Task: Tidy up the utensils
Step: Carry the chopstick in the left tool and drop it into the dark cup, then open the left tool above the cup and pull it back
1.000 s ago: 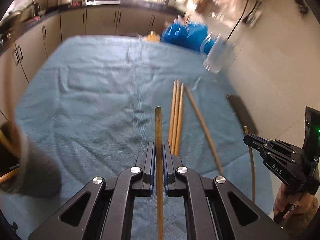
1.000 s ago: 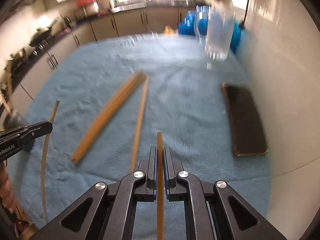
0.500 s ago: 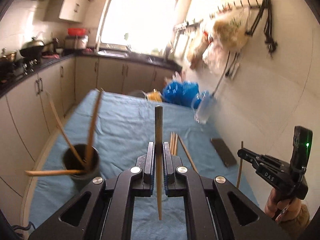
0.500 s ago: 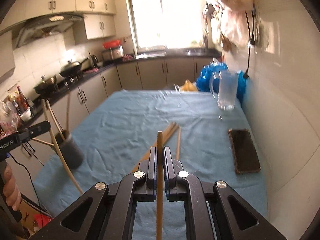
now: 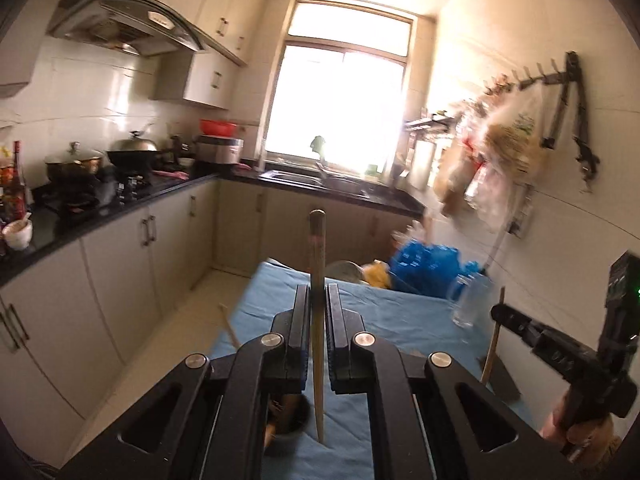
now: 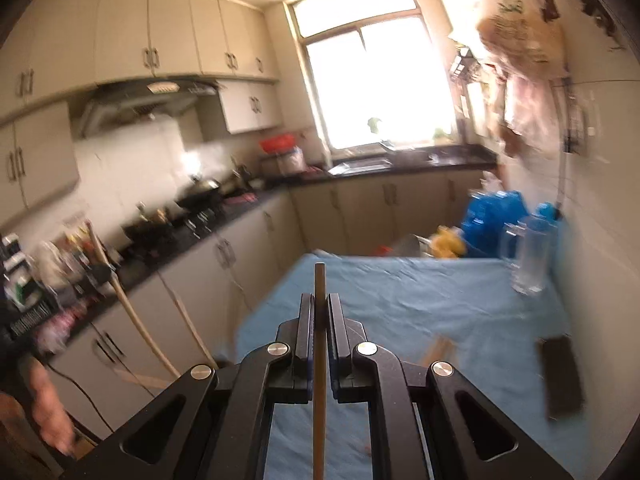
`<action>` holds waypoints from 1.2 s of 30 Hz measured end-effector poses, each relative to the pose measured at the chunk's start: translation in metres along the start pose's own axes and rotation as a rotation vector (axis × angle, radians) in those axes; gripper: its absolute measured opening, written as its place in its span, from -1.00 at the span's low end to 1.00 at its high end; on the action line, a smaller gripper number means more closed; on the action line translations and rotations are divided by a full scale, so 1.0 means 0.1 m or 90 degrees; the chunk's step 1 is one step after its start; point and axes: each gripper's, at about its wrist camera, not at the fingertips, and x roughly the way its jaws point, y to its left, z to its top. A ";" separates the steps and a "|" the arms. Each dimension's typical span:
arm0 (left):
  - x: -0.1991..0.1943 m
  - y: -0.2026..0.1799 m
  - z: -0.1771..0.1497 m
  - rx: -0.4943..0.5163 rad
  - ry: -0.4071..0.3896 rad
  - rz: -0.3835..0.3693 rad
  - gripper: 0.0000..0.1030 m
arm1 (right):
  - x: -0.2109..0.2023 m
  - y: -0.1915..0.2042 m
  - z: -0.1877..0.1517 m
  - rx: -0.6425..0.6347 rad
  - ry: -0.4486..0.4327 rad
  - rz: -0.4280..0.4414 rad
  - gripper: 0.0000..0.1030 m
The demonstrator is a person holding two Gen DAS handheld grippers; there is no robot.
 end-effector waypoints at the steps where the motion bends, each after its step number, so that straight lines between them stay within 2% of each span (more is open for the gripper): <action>1: 0.02 0.08 0.04 -0.003 -0.002 0.012 -0.87 | 0.07 0.08 0.05 0.005 -0.007 0.014 -0.88; 8: 0.26 0.36 0.15 -0.010 -0.001 0.046 -0.87 | 0.67 0.60 0.23 0.028 -0.047 0.087 -0.88; 10: 0.38 0.42 0.16 -0.008 0.007 0.057 -0.87 | 0.85 0.67 0.23 0.034 -0.049 0.087 -0.88; 14: 0.61 0.55 0.12 -0.023 0.039 0.046 -0.87 | 1.23 0.76 0.18 0.038 -0.052 0.062 -0.88; 20: 0.85 0.69 0.00 -0.035 0.073 0.044 -0.87 | 1.63 0.64 0.03 0.062 -0.017 0.034 -0.88; 25: 0.98 0.77 -0.09 -0.046 0.104 0.037 -0.87 | 1.72 0.57 -0.02 0.045 -0.003 0.020 -0.88; 32: 1.08 0.79 -0.19 -0.057 0.143 0.035 -0.86 | 1.84 0.55 -0.28 0.032 0.062 0.035 -0.84; 33: 1.07 0.79 -0.19 -0.058 0.146 0.033 -0.84 | 1.84 0.53 -0.30 0.035 0.068 0.038 -0.82; 34: 1.04 0.79 -0.19 -0.062 0.147 0.031 -0.76 | 1.84 0.51 -0.32 0.038 0.073 0.040 -0.71; 36: 0.97 0.81 -0.19 -0.070 0.142 0.028 -0.45 | 1.80 0.45 -0.34 0.045 0.076 0.041 -0.48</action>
